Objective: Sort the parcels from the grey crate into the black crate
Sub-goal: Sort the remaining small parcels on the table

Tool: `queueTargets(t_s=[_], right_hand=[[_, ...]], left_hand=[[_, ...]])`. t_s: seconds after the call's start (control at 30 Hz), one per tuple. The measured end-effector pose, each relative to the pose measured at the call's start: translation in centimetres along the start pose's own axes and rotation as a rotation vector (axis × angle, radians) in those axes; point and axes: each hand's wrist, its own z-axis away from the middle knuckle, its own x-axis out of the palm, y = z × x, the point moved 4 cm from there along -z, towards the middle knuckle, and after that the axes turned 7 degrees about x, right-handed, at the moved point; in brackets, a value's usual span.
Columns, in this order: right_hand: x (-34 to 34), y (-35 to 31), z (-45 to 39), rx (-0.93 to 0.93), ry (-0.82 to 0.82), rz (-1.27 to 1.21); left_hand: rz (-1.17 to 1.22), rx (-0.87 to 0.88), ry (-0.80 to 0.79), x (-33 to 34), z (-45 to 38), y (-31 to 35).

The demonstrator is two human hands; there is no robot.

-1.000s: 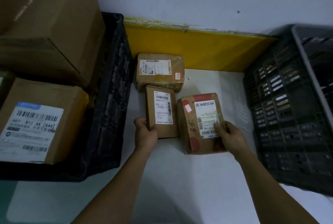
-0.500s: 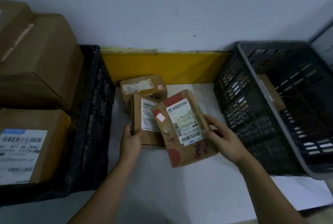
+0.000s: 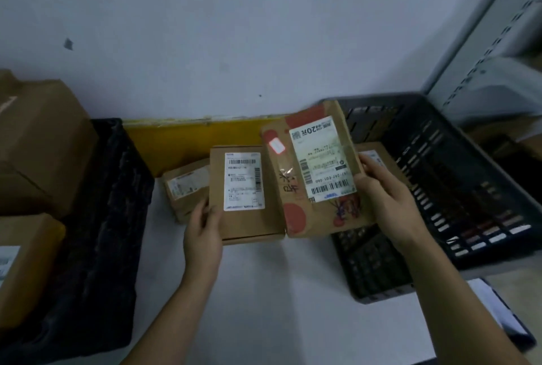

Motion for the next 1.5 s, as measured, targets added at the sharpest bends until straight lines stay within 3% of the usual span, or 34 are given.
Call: queueTargets(t_s=[0.23, 0.53, 0.77, 0.97, 1.1, 1.3, 1.4, 1.5], right_hand=[[-10.3, -3.3, -3.8, -0.096, 0.057, -0.101], [-23.7, -0.2, -10.9, 0.060, 0.177, -0.044], [-24.8, 9.7, -19.2, 0.302, 0.233, 0.063], [-24.3, 15.8, -24.6, 0.375, 0.214, 0.086], [-22.8, 15.9, -26.7, 0.396, 0.179, 0.090], [-20.9, 16.3, -31.2, 0.337, 0.054, 0.206], [-20.3, 16.5, -32.8, 0.188, 0.031, 0.408], [-19.4, 15.7, -32.7, -0.011, 0.116, 0.666]], left_hand=[[0.120, 0.067, 0.130, 8.5, 1.7, 3.6], [0.148, 0.061, 0.116, 17.2, 5.3, 5.0], [0.117, 0.066, 0.029, 20.9, 5.2, 5.6], [0.106, 0.067, -0.040, 24.2, 4.9, 5.7], [0.098, 0.048, -0.032, 26.0, 5.0, 5.5], [0.076, 0.046, 0.086, 27.9, 3.8, 5.5], [0.063, 0.055, 0.121, 28.4, 3.6, 5.2], [0.063, 0.055, 0.153, 29.1, 3.8, 5.2]])
